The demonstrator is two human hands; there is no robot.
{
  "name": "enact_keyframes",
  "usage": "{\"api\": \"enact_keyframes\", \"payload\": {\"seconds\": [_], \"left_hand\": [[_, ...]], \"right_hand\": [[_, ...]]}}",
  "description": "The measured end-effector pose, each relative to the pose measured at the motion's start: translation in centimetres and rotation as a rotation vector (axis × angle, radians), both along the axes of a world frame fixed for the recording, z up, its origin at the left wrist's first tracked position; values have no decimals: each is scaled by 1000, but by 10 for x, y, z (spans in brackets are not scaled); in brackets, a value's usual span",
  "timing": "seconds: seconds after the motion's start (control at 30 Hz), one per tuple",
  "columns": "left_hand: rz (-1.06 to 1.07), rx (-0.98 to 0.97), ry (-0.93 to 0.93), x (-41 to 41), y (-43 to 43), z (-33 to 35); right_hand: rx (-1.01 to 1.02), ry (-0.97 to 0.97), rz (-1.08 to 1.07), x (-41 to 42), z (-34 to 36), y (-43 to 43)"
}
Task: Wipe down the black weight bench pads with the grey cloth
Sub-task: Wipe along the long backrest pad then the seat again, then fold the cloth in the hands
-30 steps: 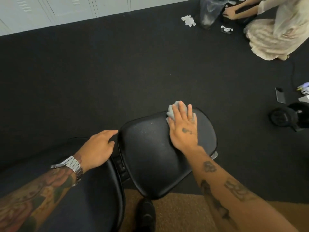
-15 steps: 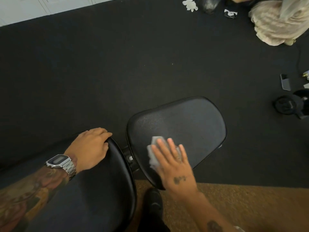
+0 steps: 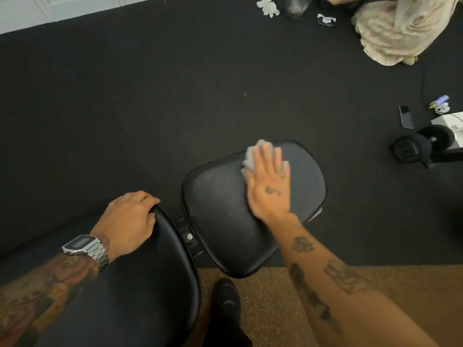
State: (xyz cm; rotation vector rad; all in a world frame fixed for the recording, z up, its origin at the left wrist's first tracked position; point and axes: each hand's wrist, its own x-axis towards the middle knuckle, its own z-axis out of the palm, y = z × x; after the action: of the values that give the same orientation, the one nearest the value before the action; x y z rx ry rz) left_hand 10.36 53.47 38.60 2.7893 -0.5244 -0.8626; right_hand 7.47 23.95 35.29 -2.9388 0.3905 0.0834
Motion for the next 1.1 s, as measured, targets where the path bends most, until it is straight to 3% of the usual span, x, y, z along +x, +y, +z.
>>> {"api": "enact_keyframes", "payload": {"seconds": [0.13,0.27,0.37,0.47,0.57,0.63,0.7,0.73,0.8,1.0,1.1], "left_hand": [[-17,16,7,2,-1,1],[6,16,28,2,-1,3],[65,-126,4,-4,-12,12],[194,-446,15,-22,-38,35],[492,-727,341,-45,-69,60],[698,-897,712,-57,-90,74],[767,-973,969,-72,-111,83],[746,-967,988,-80,-122,84],[696,-913,909,-98,-146,81],[422,-655,660,-156,-236,57],[420,-581,640,-173,-287,32]], "right_hand": [[80,-1,294,-44,-15,70],[284,68,304,-81,-3,95],[763,74,47,-85,32,97],[1301,7,-441,-84,76,91],[1861,-39,-886,-95,105,72],[2005,-85,-1016,-106,119,60],[2024,-128,-1057,-119,125,49],[1998,-142,-1076,-126,123,44],[1908,-163,-1128,-142,121,29],[1384,-197,-1199,-186,78,-31],[1285,-202,-1208,-201,36,-74]]}}
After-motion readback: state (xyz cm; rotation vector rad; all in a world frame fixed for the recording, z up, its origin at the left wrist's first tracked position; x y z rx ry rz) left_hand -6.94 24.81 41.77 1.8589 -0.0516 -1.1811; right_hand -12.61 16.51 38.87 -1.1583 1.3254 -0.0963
